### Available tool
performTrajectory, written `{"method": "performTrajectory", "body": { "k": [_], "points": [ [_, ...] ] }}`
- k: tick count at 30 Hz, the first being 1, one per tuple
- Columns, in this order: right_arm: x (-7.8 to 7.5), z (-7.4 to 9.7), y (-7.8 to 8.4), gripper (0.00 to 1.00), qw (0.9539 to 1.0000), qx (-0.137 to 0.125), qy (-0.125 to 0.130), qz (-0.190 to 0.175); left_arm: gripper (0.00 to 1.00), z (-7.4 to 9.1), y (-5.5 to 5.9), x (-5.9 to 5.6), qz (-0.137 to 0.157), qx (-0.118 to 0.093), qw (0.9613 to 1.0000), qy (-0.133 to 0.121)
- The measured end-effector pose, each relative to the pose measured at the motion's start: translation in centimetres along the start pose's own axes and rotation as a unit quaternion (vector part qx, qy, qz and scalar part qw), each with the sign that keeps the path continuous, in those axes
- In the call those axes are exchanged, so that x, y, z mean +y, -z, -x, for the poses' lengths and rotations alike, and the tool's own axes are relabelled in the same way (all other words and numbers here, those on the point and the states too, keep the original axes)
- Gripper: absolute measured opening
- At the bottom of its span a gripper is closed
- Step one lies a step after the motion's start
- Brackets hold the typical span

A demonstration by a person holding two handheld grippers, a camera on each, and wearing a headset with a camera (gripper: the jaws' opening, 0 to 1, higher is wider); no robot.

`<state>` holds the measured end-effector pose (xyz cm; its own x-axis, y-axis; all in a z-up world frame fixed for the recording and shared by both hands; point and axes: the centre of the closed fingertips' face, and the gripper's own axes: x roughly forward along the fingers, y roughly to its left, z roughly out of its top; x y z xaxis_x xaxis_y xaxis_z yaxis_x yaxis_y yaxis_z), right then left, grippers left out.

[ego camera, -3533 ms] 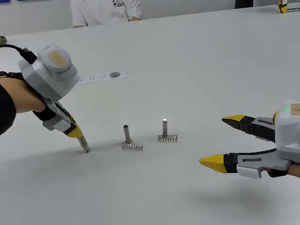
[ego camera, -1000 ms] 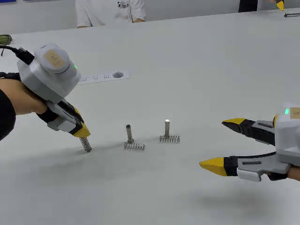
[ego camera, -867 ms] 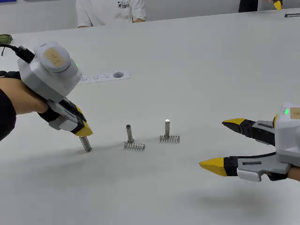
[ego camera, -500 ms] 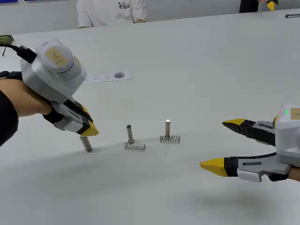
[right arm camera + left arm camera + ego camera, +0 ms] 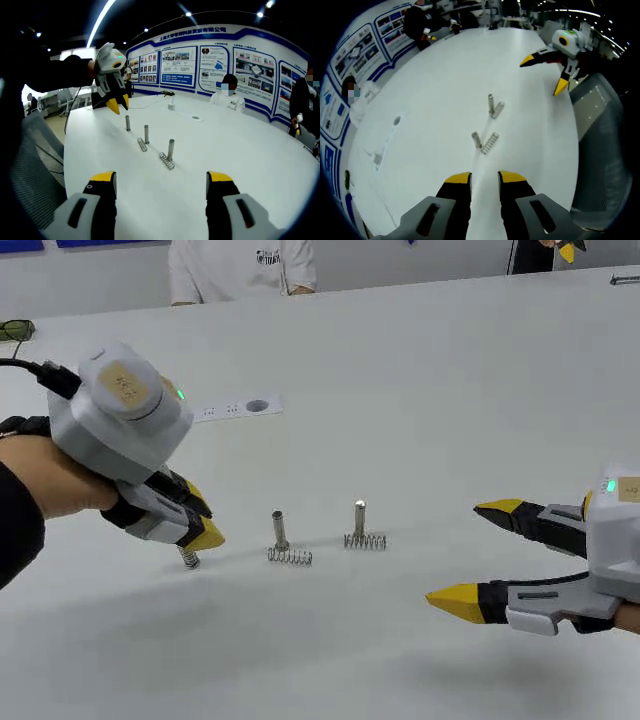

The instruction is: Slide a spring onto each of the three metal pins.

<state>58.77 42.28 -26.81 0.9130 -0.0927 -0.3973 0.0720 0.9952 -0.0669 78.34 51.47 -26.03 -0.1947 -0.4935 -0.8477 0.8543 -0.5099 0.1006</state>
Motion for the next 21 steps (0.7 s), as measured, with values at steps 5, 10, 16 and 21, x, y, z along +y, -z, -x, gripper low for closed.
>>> {"method": "performTrajectory", "body": {
  "k": [5, 10, 16, 21],
  "points": [
    [0.2, 0.0, -0.1, 0.74, 1.0, -0.001, -0.001, 0.001, 0.21, -0.3, -0.1, -1.6, 0.002, -0.014, 0.9999, 0.002],
    [0.4, 0.0, -0.1, 0.74, 1.0, 0.0, -0.002, 0.001, 0.21, -0.8, 0.1, -3.2, 0.017, -0.029, 0.9994, 0.01],
    [0.5, 0.0, 0.0, 0.74, 1.0, 0.003, -0.006, 0.003, 0.21, -1.5, 1.4, -4.6, 0.035, -0.034, 0.9986, 0.018],
    [0.7, -0.1, 0.0, 0.74, 0.9999, 0.005, -0.008, 0.003, 0.2, -1.5, 1.9, -5.2, 0.062, -0.052, 0.9966, 0.017]
  ]
}}
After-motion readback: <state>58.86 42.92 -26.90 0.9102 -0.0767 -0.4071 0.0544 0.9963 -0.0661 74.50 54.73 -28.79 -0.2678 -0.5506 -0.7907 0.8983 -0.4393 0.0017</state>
